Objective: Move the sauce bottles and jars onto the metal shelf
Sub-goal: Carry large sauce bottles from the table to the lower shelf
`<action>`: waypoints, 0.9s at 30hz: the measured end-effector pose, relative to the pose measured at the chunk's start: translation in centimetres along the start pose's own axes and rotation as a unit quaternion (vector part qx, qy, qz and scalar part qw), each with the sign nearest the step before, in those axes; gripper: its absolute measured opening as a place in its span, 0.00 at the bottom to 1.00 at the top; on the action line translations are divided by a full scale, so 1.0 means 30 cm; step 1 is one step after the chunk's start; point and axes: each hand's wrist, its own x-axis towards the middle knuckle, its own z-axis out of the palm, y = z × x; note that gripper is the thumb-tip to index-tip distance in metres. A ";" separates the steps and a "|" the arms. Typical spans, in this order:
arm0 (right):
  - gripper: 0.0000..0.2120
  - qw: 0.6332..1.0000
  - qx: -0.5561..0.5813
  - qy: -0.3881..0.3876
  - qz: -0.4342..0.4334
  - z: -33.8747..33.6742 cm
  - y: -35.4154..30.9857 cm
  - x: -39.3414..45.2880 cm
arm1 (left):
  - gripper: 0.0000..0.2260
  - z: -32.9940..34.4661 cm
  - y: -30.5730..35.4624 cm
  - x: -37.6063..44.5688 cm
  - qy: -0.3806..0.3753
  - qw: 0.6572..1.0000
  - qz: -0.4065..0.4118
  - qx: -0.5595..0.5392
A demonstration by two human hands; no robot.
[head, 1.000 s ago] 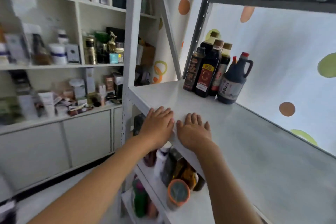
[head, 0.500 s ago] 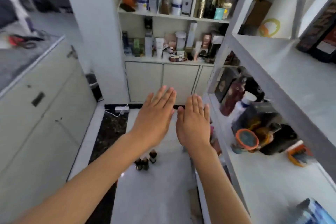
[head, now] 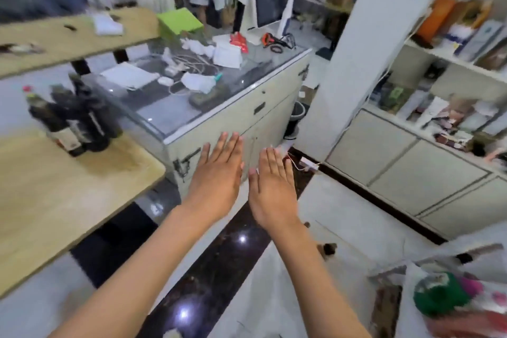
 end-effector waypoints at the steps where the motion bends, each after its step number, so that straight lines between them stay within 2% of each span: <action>1: 0.27 1.000 0.001 -0.010 -0.028 0.050 -0.094 0.010 | 0.24 -0.023 -0.095 -0.044 0.005 1.000 -0.026 0.006; 8: 0.26 0.978 0.044 -0.074 -0.191 0.345 -0.708 0.053 | 0.24 -0.171 -0.674 -0.368 0.065 0.980 -0.188 -0.007; 13: 0.26 0.959 0.067 -0.127 -0.245 0.510 -1.005 0.059 | 0.24 -0.224 -0.964 -0.567 0.078 0.953 -0.292 -0.004; 19: 0.26 0.950 0.074 -0.151 -0.262 0.632 -1.171 0.098 | 0.24 -0.224 -1.136 -0.630 0.083 0.935 -0.343 -0.031; 27: 0.25 0.953 0.115 -0.167 -0.224 0.748 -1.240 0.330 | 0.23 -0.199 -1.331 -0.441 0.081 0.938 -0.323 -0.100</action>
